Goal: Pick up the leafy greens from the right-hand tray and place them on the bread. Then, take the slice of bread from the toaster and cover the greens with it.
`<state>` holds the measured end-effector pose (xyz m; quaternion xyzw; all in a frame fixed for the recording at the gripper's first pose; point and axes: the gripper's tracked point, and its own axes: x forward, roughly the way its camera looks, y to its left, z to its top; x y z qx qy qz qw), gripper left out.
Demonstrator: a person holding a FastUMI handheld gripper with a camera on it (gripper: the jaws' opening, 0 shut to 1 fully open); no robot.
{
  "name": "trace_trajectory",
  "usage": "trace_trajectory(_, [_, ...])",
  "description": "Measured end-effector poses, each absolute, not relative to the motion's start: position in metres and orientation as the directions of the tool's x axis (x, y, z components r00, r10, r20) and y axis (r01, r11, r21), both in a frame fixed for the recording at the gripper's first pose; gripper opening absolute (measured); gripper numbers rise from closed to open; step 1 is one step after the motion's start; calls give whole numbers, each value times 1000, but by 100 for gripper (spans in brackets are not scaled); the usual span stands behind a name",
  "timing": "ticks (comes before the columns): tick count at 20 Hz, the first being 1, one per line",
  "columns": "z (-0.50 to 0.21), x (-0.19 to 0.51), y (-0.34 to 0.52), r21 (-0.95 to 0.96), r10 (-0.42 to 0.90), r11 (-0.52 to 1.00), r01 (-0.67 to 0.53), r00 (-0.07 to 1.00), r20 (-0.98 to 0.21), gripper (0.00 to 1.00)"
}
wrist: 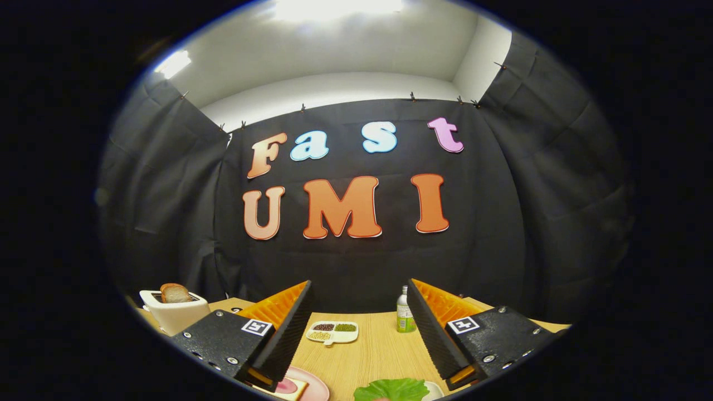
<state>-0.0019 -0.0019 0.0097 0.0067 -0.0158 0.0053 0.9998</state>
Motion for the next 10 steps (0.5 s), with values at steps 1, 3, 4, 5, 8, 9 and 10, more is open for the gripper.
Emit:
trace_trajectory(1, [7,-2,-4,10,9,1000,-9,1000,22,98])
trace_trajectory(3, [-2,-3,-8,-2,6,1000,-6,1000,-6,98])
trace_trajectory(4, [-5,-5,-10,-4,3,1000,-3,1000,-19,98])
trace_trajectory(5, [-8,-5,-12,-5,0,1000,0,1000,-29,98])
trace_trajectory(8, [-12,-5,-19,-2,-9,1000,9,999,-48,98])
trace_trajectory(9, [-15,-5,-23,-4,-13,1000,13,998,-60,98])
trace_trajectory(10, [-19,-5,-25,-2,-14,1000,14,997,-75,98])
